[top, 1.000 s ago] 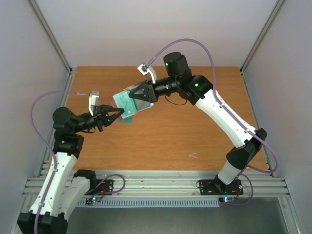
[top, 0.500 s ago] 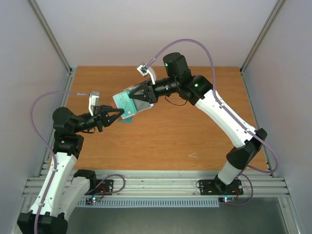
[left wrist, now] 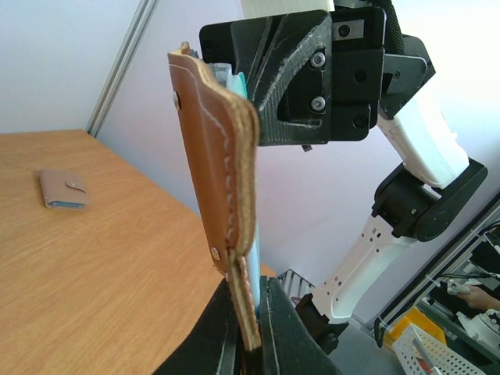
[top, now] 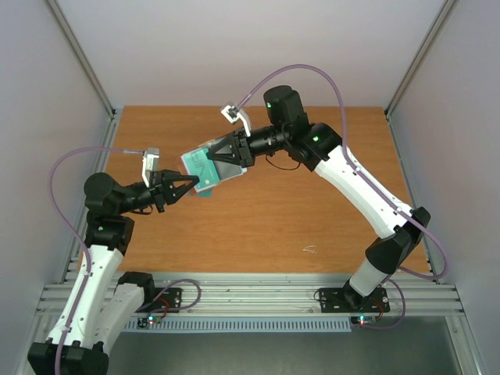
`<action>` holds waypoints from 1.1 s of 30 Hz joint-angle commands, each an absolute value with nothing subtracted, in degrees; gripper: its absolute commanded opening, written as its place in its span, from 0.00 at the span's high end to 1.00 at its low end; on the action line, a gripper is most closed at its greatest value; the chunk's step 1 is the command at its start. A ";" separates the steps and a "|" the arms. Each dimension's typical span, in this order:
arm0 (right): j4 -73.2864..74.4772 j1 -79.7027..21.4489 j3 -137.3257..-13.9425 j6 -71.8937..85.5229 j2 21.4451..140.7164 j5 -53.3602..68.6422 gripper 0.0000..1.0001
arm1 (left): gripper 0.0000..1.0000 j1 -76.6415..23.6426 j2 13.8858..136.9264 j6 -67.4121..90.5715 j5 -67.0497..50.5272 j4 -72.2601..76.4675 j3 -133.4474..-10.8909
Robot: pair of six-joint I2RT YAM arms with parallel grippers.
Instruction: Take the credit cards out of the card holder
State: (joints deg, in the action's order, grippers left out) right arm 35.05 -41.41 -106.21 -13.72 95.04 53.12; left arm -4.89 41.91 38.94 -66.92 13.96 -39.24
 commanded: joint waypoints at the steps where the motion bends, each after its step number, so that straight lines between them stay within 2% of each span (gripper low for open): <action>1: 34.61 -42.49 -103.55 -11.79 93.33 54.30 0.99 | 0.98 -5.36 40.85 37.97 -66.30 19.73 -39.55; 5: 35.92 -41.17 -103.59 -12.23 92.42 53.24 0.99 | 0.87 -5.36 40.61 38.12 -66.17 19.66 -39.31; 9: 38.82 -40.96 -104.48 -14.25 91.95 51.80 0.99 | 0.80 -5.36 40.61 38.30 -66.25 19.87 -39.22; 11: 39.75 -40.85 -104.75 -14.82 91.66 51.38 0.99 | 0.81 -5.38 40.53 38.40 -66.27 19.86 -39.12; 13: 39.81 -40.76 -104.74 -14.94 91.41 51.18 0.99 | 0.87 -5.36 40.47 38.28 -66.02 19.67 -38.95; 16: 40.43 -40.58 -105.16 -15.47 91.15 50.62 0.99 | 0.90 -5.36 40.42 38.15 -65.99 19.31 -38.94; 26: 41.04 -39.65 -105.06 -15.91 90.19 49.30 0.99 | 0.89 -5.34 40.52 38.06 -65.74 18.73 -39.02; 27: 41.04 -39.45 -105.09 -15.83 90.12 49.23 0.99 | 0.90 -5.36 40.50 38.01 -65.70 18.72 -39.02; 29: 40.96 -39.36 -105.12 -15.71 90.01 49.09 0.99 | 0.98 -5.36 40.51 37.97 -65.61 18.56 -39.11; 33: 40.98 -38.83 -104.35 -15.78 89.32 47.12 0.99 | 1.00 -5.31 40.39 37.88 -65.27 18.45 -39.07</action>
